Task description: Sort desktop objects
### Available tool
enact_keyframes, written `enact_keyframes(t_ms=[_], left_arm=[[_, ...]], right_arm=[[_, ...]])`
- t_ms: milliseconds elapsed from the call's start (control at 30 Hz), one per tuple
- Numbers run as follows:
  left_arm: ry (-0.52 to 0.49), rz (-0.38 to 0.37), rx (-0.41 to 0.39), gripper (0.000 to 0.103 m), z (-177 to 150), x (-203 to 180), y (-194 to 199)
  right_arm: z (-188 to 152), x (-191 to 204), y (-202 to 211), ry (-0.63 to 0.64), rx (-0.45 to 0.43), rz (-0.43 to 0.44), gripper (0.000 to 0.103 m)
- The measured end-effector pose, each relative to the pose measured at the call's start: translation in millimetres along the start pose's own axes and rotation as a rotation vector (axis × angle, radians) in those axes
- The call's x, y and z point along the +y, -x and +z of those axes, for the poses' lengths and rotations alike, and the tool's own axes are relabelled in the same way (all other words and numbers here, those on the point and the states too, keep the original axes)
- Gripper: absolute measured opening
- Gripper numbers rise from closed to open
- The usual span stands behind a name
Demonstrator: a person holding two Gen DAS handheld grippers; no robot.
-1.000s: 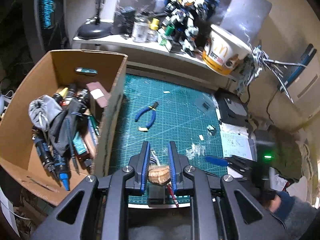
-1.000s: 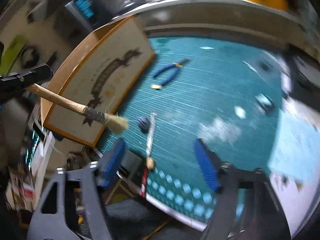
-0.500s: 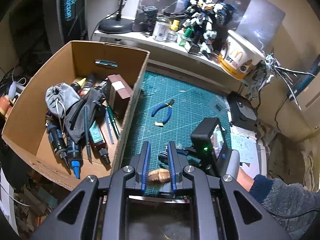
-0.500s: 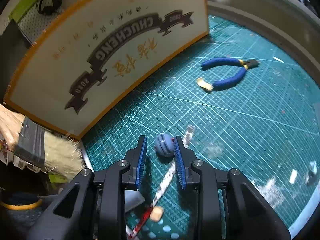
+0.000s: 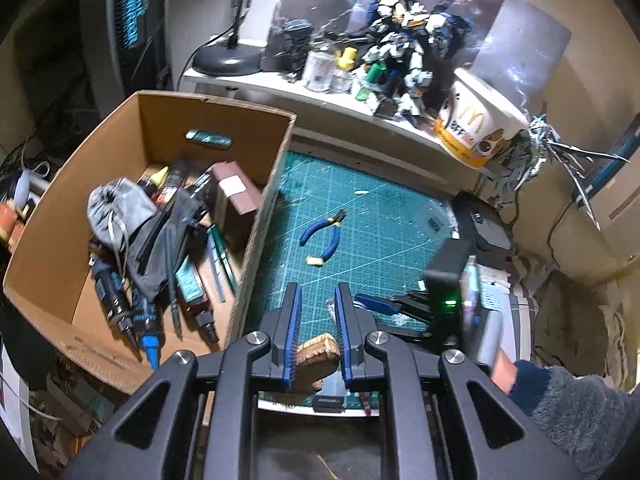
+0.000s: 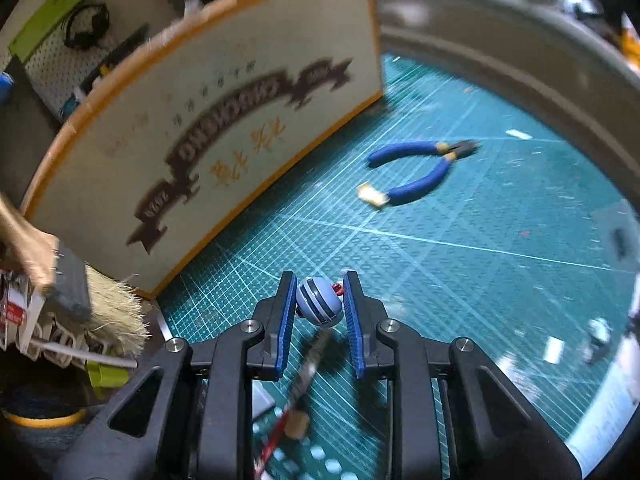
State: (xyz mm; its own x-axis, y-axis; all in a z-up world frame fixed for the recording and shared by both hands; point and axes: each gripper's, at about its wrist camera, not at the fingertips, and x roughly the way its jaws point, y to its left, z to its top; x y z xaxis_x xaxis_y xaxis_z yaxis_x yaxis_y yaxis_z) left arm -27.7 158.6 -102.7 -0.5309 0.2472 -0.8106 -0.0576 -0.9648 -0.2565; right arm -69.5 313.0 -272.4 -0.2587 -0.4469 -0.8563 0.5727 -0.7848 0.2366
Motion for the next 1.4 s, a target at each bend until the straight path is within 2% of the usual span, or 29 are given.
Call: enact_keyframes(t_ms=[100,167,367,467,567,700,767,833,900,1067,1167,1267,1300,1333,1400], left_arm=[[-0.032,-0.021,-0.004,0.015,5.7,-13.8,-1.7],[-0.053,-0.036,-0.009,0.010,9.7,-22.7,-1.5],[-0.136,-0.072,-0.023,0.010,20.6,-50.6,-4.4],[-0.139,-0.058,-0.012,0.010,16.1,-47.7,-14.5],[-0.070,-0.050,0.058,0.010,0.1,-32.1,-40.1],[-0.045,0.002,0.151,0.013,-30.8,-30.4,-72.6],[-0.060,0.029,0.188,0.021,-43.0,-34.1,-89.2],[-0.065,0.062,0.214,0.039,-53.3,-34.9,-106.5],[-0.027,0.107,0.244,0.049,-61.6,-28.6,-129.0],[0.031,0.198,0.264,0.049,-67.0,-11.1,-172.7],[0.077,0.209,0.274,0.049,-68.3,0.3,-190.9],[0.079,0.197,0.267,0.048,-68.6,2.1,-196.3],[0.065,0.193,0.269,0.045,-68.9,-0.2,-197.0],[0.060,0.187,0.272,0.035,-69.1,-1.7,-197.0],[0.077,0.168,0.277,0.029,-69.3,-2.1,-194.8]], right_arm=[[1.2,-10.8,32.6,-0.056,-0.041,-0.029,0.022],[3.6,-18.1,55.2,-0.093,-0.062,-0.062,0.022],[3.5,-35.5,127.0,-0.198,-0.148,-0.162,0.022],[2.3,-43.8,153.0,-0.243,-0.186,-0.191,0.022],[-12.6,-50.6,175.1,-0.290,-0.217,-0.211,0.022],[-37.0,-59.2,186.7,-0.346,-0.228,-0.209,0.022],[-49.0,-61.5,188.2,-0.367,-0.225,-0.206,0.022],[-59.5,-63.8,184.7,-0.382,-0.210,-0.192,0.022],[-66.5,-64.5,180.8,-0.383,-0.201,-0.179,0.022],[-79.7,-66.4,174.5,-0.385,-0.193,-0.149,0.022],[-84.6,-67.5,170.9,-0.379,-0.180,-0.132,0.022],[-89.4,-69.1,169.3,-0.366,-0.166,-0.119,0.022],[-90.2,-70.0,169.3,-0.364,-0.164,-0.114,0.022],[-91.1,-71.1,169.4,-0.361,-0.160,-0.109,0.022],[-91.6,-73.6,169.7,-0.359,-0.159,-0.105,0.022]])
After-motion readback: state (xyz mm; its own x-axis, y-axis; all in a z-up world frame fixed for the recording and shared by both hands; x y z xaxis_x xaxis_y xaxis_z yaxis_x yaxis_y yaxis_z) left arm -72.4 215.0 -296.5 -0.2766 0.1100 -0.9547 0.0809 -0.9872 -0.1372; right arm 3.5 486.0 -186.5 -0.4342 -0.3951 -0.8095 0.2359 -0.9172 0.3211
